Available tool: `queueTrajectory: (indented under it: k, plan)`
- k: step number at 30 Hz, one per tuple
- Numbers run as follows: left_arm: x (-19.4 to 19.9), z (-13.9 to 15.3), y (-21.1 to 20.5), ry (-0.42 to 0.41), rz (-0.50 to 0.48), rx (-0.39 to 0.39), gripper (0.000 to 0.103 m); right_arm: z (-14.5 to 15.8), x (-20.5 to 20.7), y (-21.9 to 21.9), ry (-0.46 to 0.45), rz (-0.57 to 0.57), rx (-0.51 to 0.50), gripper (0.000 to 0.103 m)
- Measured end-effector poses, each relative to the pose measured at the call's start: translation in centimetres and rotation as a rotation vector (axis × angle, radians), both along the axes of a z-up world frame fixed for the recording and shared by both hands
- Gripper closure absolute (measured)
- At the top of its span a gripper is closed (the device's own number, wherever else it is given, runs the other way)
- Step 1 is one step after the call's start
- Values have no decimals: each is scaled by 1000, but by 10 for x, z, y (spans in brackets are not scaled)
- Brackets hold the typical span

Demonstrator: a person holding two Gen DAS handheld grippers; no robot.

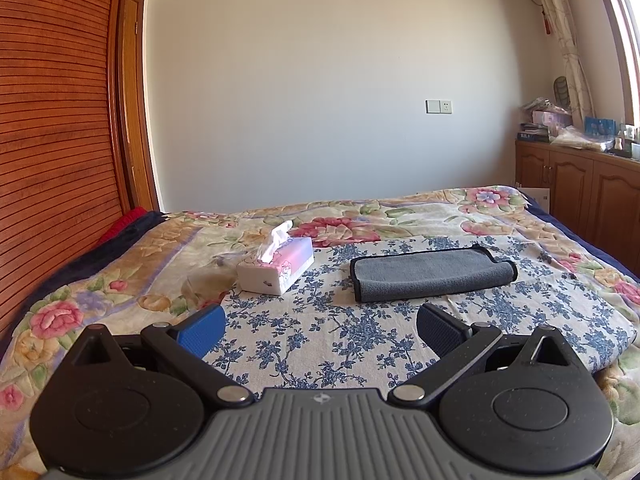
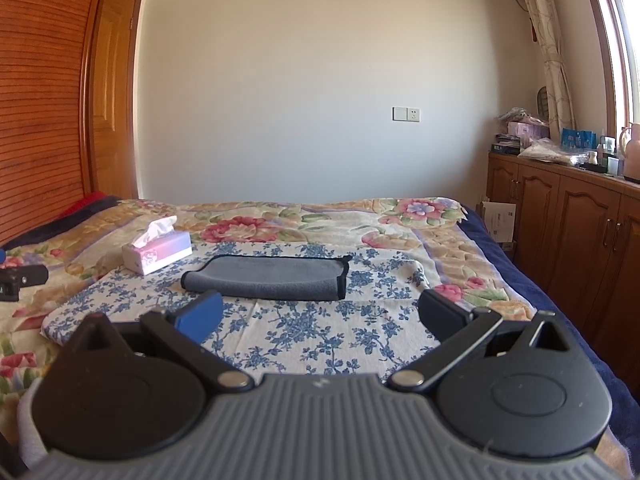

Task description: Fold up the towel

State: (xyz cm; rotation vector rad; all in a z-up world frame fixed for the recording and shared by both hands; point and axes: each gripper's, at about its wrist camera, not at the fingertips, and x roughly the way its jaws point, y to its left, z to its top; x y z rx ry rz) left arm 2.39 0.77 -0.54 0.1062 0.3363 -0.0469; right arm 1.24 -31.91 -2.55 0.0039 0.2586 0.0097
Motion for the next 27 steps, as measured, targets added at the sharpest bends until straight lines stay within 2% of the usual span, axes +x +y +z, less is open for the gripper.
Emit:
queueTrajectory:
  k: [27]
  plan:
    - [0,-1,-2,2,-3,4,0,0,0,1,1,1,-2,0]
